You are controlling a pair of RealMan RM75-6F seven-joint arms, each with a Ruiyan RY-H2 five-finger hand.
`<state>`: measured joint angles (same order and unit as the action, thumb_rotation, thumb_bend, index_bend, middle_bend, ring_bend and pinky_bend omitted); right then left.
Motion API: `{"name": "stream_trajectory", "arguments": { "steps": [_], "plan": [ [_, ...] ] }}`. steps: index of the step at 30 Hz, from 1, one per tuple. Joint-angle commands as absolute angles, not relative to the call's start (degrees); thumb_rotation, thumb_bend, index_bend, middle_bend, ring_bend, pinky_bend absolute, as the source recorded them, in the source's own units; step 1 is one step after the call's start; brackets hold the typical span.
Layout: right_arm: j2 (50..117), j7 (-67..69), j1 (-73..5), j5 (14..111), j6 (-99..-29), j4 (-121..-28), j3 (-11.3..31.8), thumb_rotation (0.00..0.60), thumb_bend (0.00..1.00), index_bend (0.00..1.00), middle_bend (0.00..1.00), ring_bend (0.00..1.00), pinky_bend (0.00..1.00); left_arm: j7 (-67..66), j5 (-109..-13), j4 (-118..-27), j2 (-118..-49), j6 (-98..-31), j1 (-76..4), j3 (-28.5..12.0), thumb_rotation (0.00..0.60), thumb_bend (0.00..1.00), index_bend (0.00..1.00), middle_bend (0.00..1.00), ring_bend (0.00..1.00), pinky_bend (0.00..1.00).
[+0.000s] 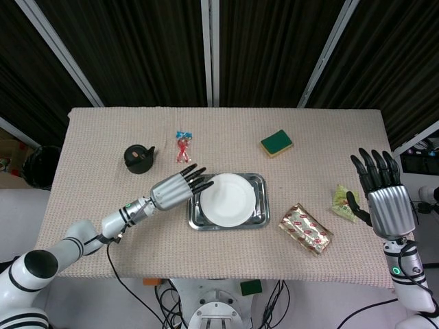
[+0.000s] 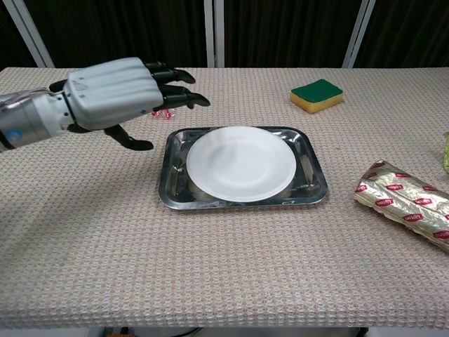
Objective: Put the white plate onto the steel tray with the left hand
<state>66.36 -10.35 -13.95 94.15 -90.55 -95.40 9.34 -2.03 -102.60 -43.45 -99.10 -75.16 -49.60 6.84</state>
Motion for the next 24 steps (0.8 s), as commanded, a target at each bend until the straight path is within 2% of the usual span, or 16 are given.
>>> {"name": "stream_trajectory", "arguments": {
  "steps": [1, 8, 14, 20, 24],
  "plan": [
    [66.51, -10.16, -13.65, 94.28, -90.57, -95.11, 8.88, 0.6, 0.4, 0.0, 0.0, 0.0, 0.0, -4.22, -99.89, -51.29, -92.18, -80.31, -43.6, 6.66, 0.6, 0.16, 0.12, 0.24, 0.1, 0.19],
    [67.01, -11.28, -10.89, 91.97, -90.37, -91.86, 6.56, 0.6, 0.37, 0.0, 0.0, 0.0, 0.0, -1.78, -90.86, -64.38, -83.49, -87.42, -30.28, 6.18, 0.6, 0.04, 0.15, 0.2, 0.1, 0.19],
    [67.68, -9.66, -7.3, 86.12, -87.28, -88.35, 3.56, 0.6, 0.36, 0.0, 0.0, 0.0, 0.0, -0.56, -81.48, -74.81, -77.01, -90.38, -18.28, 7.17, 0.6, 0.01, 0.12, 0.14, 0.06, 0.19],
    [70.27, -6.65, -6.21, 84.42, -83.91, -83.81, 1.52, 0.6, 0.36, 0.0, 0.0, 0.0, 0.0, -3.4, -81.22, -78.3, -72.01, -94.58, -12.17, 8.03, 0.562, 0.01, 0.12, 0.12, 0.04, 0.18],
    [71.81, -4.62, -7.04, 84.08, -81.65, -81.11, 1.67, 0.6, 0.36, 0.0, 0.0, 0.0, 0.0, -1.96, -82.58, -76.55, -72.08, -94.39, -10.62, 7.83, 0.562, 0.03, 0.12, 0.12, 0.04, 0.18]
  ]
}}
